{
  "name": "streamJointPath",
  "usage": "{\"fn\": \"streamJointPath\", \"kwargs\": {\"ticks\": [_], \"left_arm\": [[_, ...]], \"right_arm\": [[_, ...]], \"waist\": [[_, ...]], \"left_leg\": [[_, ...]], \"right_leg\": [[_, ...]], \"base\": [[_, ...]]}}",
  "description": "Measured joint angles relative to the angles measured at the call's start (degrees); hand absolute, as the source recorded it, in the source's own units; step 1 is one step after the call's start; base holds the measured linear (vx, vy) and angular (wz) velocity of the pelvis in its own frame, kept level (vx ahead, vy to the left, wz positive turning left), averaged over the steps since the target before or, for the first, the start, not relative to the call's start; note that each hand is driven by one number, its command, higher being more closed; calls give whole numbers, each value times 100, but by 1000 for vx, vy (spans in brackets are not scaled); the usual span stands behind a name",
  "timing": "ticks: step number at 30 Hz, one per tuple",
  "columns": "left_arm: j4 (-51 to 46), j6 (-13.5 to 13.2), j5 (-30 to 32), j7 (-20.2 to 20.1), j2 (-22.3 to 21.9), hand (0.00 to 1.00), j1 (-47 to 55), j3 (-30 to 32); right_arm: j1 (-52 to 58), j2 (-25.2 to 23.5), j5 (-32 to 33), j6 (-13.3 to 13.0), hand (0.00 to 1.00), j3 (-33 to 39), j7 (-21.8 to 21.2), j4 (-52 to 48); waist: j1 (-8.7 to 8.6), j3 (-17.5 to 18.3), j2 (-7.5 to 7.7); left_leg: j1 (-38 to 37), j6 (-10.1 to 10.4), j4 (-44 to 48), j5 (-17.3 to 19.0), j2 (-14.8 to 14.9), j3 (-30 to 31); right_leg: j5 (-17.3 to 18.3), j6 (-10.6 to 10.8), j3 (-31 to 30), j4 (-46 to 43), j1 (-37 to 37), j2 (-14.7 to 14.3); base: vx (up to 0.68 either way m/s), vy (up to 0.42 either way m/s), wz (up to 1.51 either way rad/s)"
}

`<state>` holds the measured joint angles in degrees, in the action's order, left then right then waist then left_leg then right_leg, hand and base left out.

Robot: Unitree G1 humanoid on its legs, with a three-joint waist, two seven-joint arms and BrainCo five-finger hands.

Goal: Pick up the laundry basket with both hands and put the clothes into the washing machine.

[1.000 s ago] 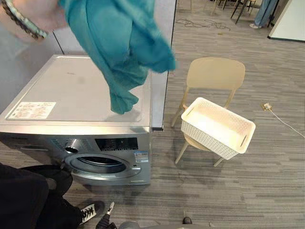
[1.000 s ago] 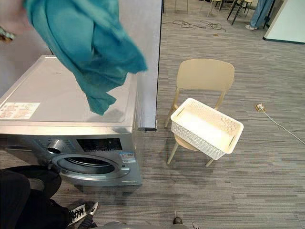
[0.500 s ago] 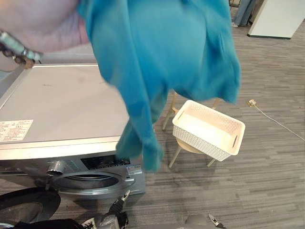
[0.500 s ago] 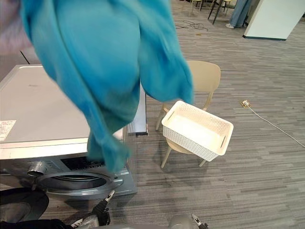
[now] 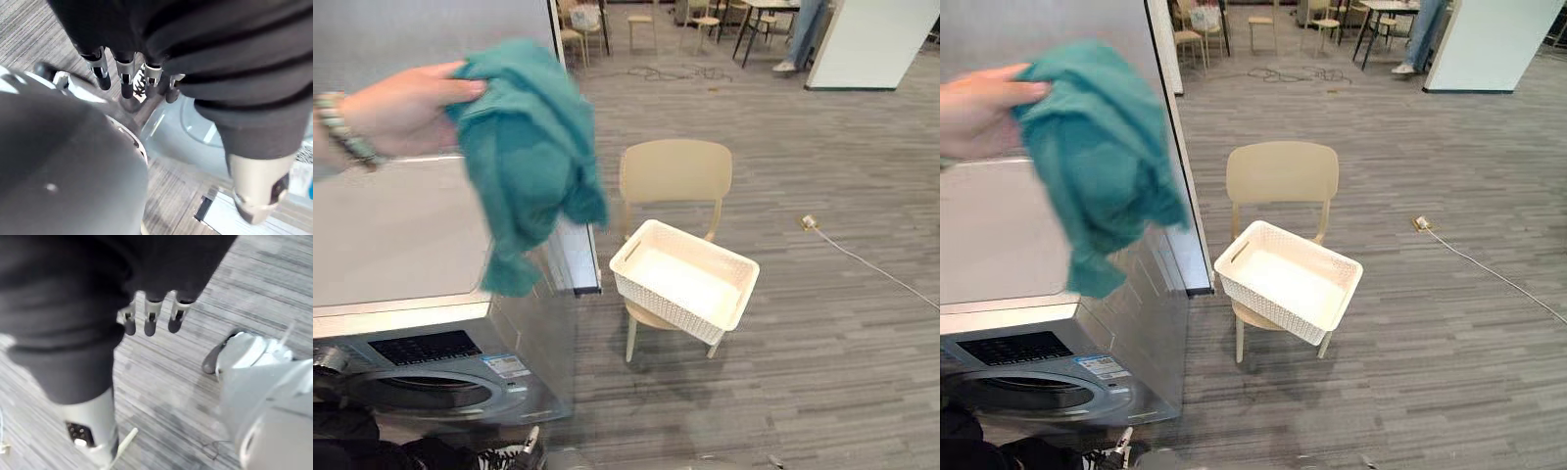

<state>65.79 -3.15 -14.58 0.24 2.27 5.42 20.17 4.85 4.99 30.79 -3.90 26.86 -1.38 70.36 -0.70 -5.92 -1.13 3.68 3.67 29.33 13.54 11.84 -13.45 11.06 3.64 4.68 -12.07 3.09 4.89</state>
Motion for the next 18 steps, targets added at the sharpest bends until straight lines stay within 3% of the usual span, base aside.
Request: {"fn": "streamJointPath", "kwargs": {"ticks": [1,4,6,8,10,11,12,13,14,17,18], "left_arm": [[17,2,16,-5,-122,0,-60,21],[136,9,62,-11,-114,0,-131,237],[156,5,64,6,-113,0,-150,327],[156,9,72,4,-105,0,-148,329],[153,8,119,3,-140,0,-186,313],[124,10,175,-6,-115,0,-198,293],[99,22,179,-7,-64,0,-216,292],[87,24,182,-7,-42,0,-218,291],[49,47,202,-9,-32,0,-240,273],[27,41,418,-17,-25,0,-332,160],[-4,31,419,-8,-29,0,-322,100]], "right_arm": [[-15,-27,0,18,0,-3,0,2],[-26,-235,-3,76,0,-2,-15,27],[62,-249,3,64,0,-334,-9,-14],[121,-268,18,45,0,-719,-21,-204],[110,-279,11,32,0,-963,-127,-389],[109,-242,3,21,0,-985,-175,-515],[130,-302,20,19,0,-956,-224,-646],[137,-323,18,19,0,-924,-233,-671],[192,-353,16,9,0,-857,-247,-752],[268,-355,9,17,0,-724,-242,-777],[272,-365,8,33,0,-567,-240,-780]], "waist": [[-1,-1,-75],[73,-33,-23],[180,16,57],[160,69,106],[193,73,87],[171,39,104],[149,2,169],[143,-16,198],[115,-41,207],[57,-35,211],[37,-35,206]], "left_leg": [[-252,171,-828,142,-159,168],[-432,27,-1319,11,-420,323],[-604,15,-1371,18,-472,209],[-727,1,-1495,26,-504,190],[-885,-52,-1747,58,-475,48],[-873,-84,-1722,75,-471,-17],[-905,-134,-1586,118,-511,-47],[-953,-152,-1504,138,-519,-34],[-1026,-155,-1395,205,-468,88],[-1097,-130,-1471,208,-448,340],[-1115,-63,-1536,169,-460,463]], "right_leg": [[-132,90,-2,153,-34,-73],[-474,29,-226,500,-12,-15],[-563,-36,-312,617,127,36],[-561,-34,-240,474,148,88],[-489,68,-175,-478,-358,95],[-409,165,-189,-1634,-983,182],[-576,368,-252,-2712,-1500,307],[-768,467,-342,-3188,-1696,329],[-970,432,-529,-4052,-2085,314],[-661,254,-545,-4248,-2228,455],[-581,109,-533,-3898,-2206,705]], "base": [[68,3,-4],[96,87,-14],[77,125,-22],[47,84,-13],[14,47,-28],[7,18,-17],[34,-6,-4],[91,-50,18],[92,-69,28],[107,-148,76],[162,-246,78]]}}
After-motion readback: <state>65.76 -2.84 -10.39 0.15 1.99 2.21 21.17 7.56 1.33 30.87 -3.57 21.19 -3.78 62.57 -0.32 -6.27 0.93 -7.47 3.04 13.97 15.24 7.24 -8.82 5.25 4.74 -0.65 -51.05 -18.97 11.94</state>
